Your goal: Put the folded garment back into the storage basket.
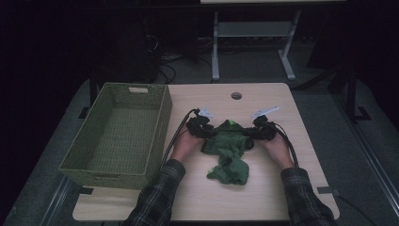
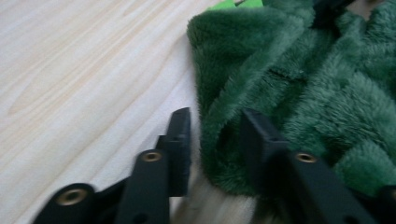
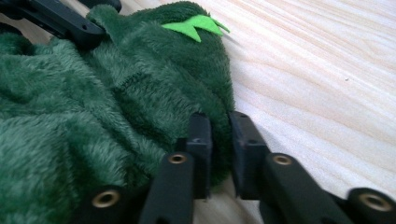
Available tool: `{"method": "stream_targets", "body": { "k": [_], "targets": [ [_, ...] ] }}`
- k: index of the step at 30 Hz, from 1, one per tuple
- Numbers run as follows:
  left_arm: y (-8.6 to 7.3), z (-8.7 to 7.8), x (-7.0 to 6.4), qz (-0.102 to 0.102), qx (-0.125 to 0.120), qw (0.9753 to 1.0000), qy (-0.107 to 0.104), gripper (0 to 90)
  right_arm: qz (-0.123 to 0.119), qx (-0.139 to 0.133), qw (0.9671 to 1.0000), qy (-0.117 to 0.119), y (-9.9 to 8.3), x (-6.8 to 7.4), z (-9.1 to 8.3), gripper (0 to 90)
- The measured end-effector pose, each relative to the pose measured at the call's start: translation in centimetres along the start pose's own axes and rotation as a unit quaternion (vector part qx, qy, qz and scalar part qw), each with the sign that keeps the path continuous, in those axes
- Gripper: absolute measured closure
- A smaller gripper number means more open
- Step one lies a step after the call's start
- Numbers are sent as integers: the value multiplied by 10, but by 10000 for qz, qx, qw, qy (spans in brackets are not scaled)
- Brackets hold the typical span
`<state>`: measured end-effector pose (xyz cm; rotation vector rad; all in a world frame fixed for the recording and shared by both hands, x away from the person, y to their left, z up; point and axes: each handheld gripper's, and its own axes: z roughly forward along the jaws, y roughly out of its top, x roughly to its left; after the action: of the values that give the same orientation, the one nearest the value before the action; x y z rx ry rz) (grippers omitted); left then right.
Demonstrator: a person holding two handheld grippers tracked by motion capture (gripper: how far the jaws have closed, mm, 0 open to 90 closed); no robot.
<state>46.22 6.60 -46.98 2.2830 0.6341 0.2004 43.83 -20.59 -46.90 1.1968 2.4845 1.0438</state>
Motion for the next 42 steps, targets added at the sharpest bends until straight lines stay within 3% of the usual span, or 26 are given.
{"method": "stream_targets", "body": {
  "k": [4,5,10,16,18,20,22,24,26,31,38,42],
  "targets": [
    [2,-2,-1,149,112,9998,4,854,30,-55,10000,20,1,0,-2,865],
    [2,-3,-2,153,102,9998,32,864,51,-76,9999,63,1,-1,-3,867],
    [10,-17,-1,94,-176,9998,101,868,276,-320,9989,193,3,-5,-12,868],
    [27,-33,0,169,-464,9985,243,867,293,-681,9970,199,10,-6,-22,873],
    [33,-37,1,193,-523,9981,276,867,383,-564,9973,289,16,-9,-25,873],
    [38,-41,3,248,-571,9976,318,868,277,-777,9964,179,22,-9,-30,876],
    [43,-44,4,218,-679,9968,351,867,370,-691,9966,269,30,-12,-36,876],
    [46,-48,5,217,-739,9962,397,866,372,-948,9945,252,34,-13,-43,876],
    [48,-51,4,239,-812,9955,418,864,513,-926,9937,360,37,-16,-46,876],
    [44,-56,-5,265,-985,9943,312,860,343,-1056,9932,361,34,-9,-54,875],
    [29,-68,-24,337,-1243,9916,113,859,19,-988,9941,442,21,14,-65,874],
    [23,-74,-37,445,-1365,9896,43,854,-167,-1115,9925,466,14,23,-71,874]
  ]
}}
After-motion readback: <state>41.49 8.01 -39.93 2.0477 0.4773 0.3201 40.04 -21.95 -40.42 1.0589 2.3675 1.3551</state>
